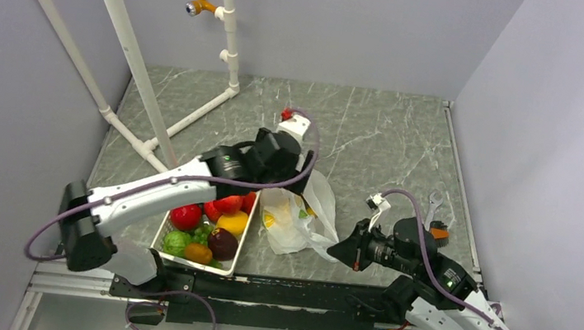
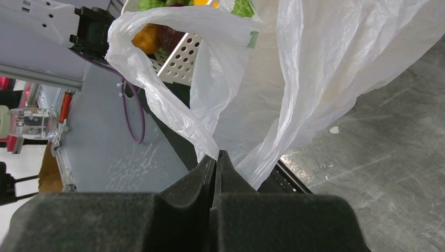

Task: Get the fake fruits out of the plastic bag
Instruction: Adjust the plastic bag at the center of the board.

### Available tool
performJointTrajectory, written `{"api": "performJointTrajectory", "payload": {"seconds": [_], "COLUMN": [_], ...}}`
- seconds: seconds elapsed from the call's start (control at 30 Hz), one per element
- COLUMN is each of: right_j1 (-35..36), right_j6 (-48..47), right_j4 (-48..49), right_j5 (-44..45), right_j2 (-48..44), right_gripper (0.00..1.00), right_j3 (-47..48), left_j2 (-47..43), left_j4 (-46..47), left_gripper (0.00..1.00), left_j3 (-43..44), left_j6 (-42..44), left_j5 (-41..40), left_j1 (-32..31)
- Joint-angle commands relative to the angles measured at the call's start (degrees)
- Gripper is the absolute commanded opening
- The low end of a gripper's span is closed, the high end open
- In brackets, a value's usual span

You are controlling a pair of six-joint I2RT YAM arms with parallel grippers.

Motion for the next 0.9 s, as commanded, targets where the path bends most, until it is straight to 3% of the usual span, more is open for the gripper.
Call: {"api": "performJointTrajectory", "payload": {"seconds": [0.0, 0.1, 0.17, 0.23, 0.3, 0.47, 0.6, 0.77, 0.87], "right_j1": [0.2, 0.2, 0.2, 0.1, 0.2, 0.2, 0.1, 0.1, 0.2], "right_j6": [-0.9, -0.6, -0.5, -0.2, -0.4, -1.1, -0.9, -1.8, -1.9], "right_j4": [2.4, 2.3, 2.3, 2.8, 2.8, 0.7, 2.8, 7.6, 7.7], "right_j5": [-1.3, -0.9, -1.6, -2.7, -4.3, -5.5, -9.4, -15.3, -11.7], "right_j2": [-2.0, -3.3, -3.9, -4.5, -4.6, -5.0, -5.3, 0.7, 3.6], "right_gripper": [0.0, 0.0, 0.0, 0.0, 0.0, 0.0, 0.0, 0.0, 0.0], "right_j3": [1.3, 1.5, 1.4, 0.7, 0.4, 1.3, 0.3, -2.2, -2.4], "left_j2": [5.6, 9.0, 10.3, 10.9, 12.2, 18.7, 23.2, 26.6, 28.2], "left_j4": [-9.9, -12.1, -12.2, -10.2, -9.9, -12.2, -8.2, -3.7, -5.1], "left_gripper": [0.96, 0.77, 0.49, 0.3, 0.02, 0.0, 0.0, 0.0, 0.0], "left_j3": [6.6, 9.3, 10.7, 11.6, 14.1, 27.1, 35.6, 43.5, 47.8], "left_j6": [-5.6, -5.9, -5.6, -3.1, -0.9, 6.6, 15.1, 25.7, 29.7], "left_j5": [-17.7, -18.1, -17.8, -16.4, -16.9, -18.7, -16.2, -10.9, -3.3], "left_j1": [-4.0, -4.1, -4.1, -4.1, -4.1, -1.8, 0.5, 3.2, 4.8]}}
